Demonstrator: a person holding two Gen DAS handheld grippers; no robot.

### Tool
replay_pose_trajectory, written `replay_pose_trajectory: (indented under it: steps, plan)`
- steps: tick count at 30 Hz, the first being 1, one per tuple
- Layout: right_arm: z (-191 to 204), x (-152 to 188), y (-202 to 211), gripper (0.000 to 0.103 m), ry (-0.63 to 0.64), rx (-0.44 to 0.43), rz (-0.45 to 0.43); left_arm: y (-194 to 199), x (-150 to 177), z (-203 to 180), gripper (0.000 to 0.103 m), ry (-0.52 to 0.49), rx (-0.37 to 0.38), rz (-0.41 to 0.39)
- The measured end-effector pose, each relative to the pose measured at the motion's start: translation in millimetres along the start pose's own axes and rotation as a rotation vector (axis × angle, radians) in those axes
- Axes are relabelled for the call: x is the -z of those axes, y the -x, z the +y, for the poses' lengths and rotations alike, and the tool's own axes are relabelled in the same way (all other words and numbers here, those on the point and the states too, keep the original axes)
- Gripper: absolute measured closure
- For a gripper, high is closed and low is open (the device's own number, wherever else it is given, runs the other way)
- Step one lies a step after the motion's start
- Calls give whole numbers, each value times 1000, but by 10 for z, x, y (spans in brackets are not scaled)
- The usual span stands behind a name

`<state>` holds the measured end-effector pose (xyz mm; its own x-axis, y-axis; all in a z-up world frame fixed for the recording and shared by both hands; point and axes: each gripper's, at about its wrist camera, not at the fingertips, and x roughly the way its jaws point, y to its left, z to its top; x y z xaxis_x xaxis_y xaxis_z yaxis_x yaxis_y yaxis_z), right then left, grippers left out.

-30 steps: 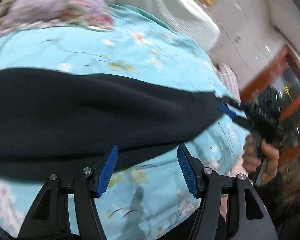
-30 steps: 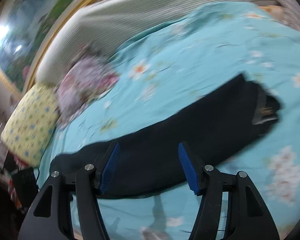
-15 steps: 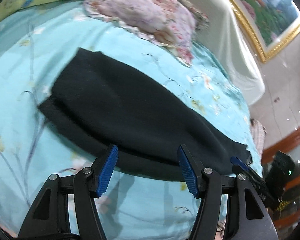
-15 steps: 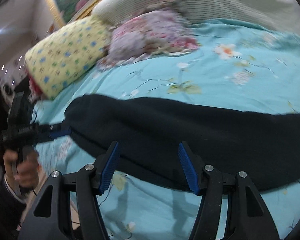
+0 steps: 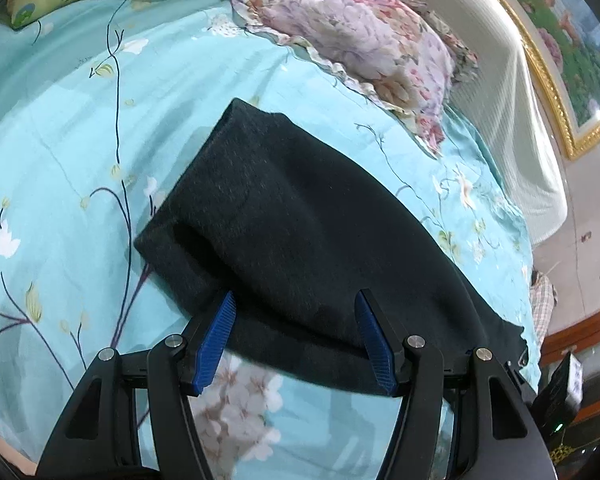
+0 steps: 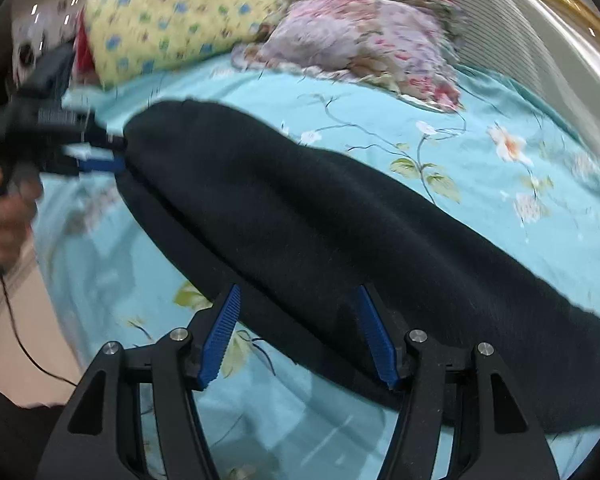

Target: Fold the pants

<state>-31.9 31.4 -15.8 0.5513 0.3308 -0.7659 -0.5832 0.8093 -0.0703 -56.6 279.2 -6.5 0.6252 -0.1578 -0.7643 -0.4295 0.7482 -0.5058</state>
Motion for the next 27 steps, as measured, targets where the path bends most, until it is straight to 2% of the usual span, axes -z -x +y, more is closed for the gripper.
replay_pose_trajectory:
  steps: [4, 5, 6, 7, 8, 9, 11, 15, 19, 26, 27]
  plan:
    - [116, 2, -195, 42, 101, 67, 30, -68, -70, 41, 45, 39, 1, -8]
    - [113, -3, -223, 47, 100, 68, 28, -65, -85, 34, 49, 37, -6, -21]
    - [86, -12, -241, 59, 87, 55, 21, -53, -98, 19, 68, 22, -27, -41]
    - [66, -19, -250, 65, 77, 46, 20, -56, -111, 2, 93, 8, -40, -37]
    - [29, -37, -250, 81, 59, 35, 21, -52, -122, 2, 91, 5, -39, -32]
    - [8, -52, -233, 92, 46, 26, 17, -13, -128, 5, 93, 6, -23, -41]
    - [-40, -91, -87, 96, 0, -13, -9, 95, -121, -10, 95, -8, -5, -58]
    - [-36, -108, 93, 96, -10, -49, -34, 326, -35, -87, 95, -63, 11, -96]
    - [21, -47, 189, 97, 3, -69, -26, 327, 65, -62, 95, -101, -20, -88]
    - [117, 80, 9, 96, 16, -64, 33, 168, 164, 177, 94, -47, -21, -54]
    - [106, 85, -19, 93, 5, -70, 42, 159, 172, 199, 90, -41, -25, -49]
